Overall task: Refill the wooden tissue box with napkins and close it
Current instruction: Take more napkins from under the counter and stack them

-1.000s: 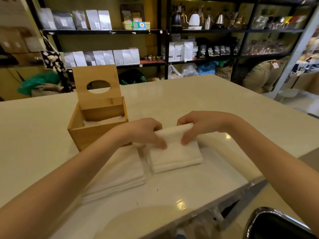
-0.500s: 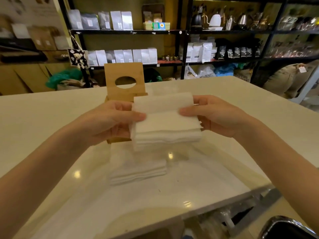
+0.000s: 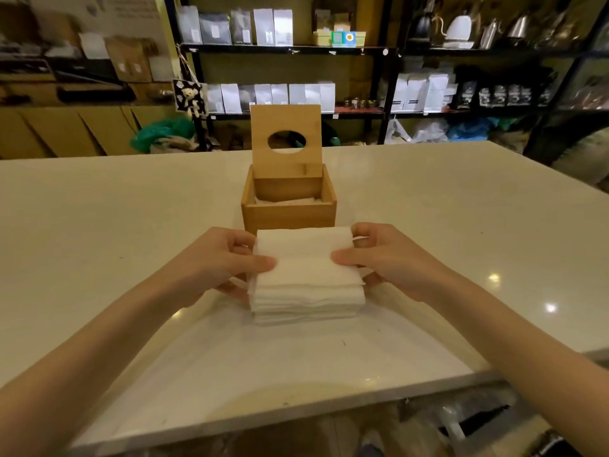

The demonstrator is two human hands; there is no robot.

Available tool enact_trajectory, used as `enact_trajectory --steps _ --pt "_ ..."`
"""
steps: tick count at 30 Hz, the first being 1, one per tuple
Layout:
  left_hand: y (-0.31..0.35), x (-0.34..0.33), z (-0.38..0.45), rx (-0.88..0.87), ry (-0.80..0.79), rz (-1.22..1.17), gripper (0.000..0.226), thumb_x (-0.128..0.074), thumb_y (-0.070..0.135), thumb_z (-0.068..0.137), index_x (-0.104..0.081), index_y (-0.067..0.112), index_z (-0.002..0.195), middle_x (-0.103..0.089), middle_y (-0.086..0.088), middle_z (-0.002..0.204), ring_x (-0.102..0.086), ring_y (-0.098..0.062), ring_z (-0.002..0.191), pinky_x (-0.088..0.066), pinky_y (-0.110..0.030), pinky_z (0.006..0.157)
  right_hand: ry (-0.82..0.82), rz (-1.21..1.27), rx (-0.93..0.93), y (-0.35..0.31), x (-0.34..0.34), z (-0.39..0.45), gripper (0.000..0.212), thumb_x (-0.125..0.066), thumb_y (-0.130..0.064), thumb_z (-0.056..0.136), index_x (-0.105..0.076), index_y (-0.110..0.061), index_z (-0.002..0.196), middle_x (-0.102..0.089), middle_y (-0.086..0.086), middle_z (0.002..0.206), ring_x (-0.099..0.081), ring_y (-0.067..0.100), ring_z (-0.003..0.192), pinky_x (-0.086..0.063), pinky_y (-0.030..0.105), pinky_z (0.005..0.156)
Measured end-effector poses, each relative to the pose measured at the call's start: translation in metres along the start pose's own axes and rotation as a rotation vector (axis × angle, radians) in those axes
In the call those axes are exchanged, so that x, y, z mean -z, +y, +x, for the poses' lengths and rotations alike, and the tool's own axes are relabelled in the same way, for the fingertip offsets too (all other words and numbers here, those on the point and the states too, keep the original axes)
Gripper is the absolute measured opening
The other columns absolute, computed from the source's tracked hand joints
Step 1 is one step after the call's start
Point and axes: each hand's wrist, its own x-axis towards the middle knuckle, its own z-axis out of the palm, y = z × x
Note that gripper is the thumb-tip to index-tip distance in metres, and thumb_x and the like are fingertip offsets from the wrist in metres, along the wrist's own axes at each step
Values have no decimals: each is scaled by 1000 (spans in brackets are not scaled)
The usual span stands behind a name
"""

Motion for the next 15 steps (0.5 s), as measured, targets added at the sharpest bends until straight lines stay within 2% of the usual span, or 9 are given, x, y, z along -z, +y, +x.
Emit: enact_trajectory --steps 4,7,10,12,15 --pt "-4 -3 1 -23 58 173 26 -71 28 74 -63 16 96 -62 5 63 -55 -12 56 -40 -17 40 55 -50 54 3 -4 1 27 -68 -9 78 -56 -10 103 -69 9 89 -65 10 60 -51 23 46" --pt "-5 -7 1 -44 76 285 27 -72 30 73 -58 15 92 -56 0 72 -51 -13 61 -37 -19 46 118 -193 100 7 -6 4 27 -71 -14 75 -56 -18 96 -65 3 86 -64 15 70 -51 24 54" --pt "-8 -8 5 -62 120 353 44 -73 32 72 -53 18 108 -55 2 88 -53 -14 77 -41 -21 58 160 -404 137 11 -5 6 33 -73 -25 72 -55 -23 99 -59 -10 84 -57 9 72 -45 20 58" --pt "-9 -5 8 -73 135 379 52 -71 36 73 -51 20 118 -55 4 101 -53 -12 85 -42 -22 64 165 -506 120 10 -3 6 46 -72 -35 73 -53 -23 113 -57 -11 93 -53 3 75 -39 15 58" --pt "-11 2 13 -68 115 418 55 -63 46 77 -52 20 123 -55 3 117 -49 -8 93 -40 -24 76 152 -616 65 6 5 6 63 -60 -46 80 -41 -18 134 -51 -1 130 -51 13 108 -36 19 77"
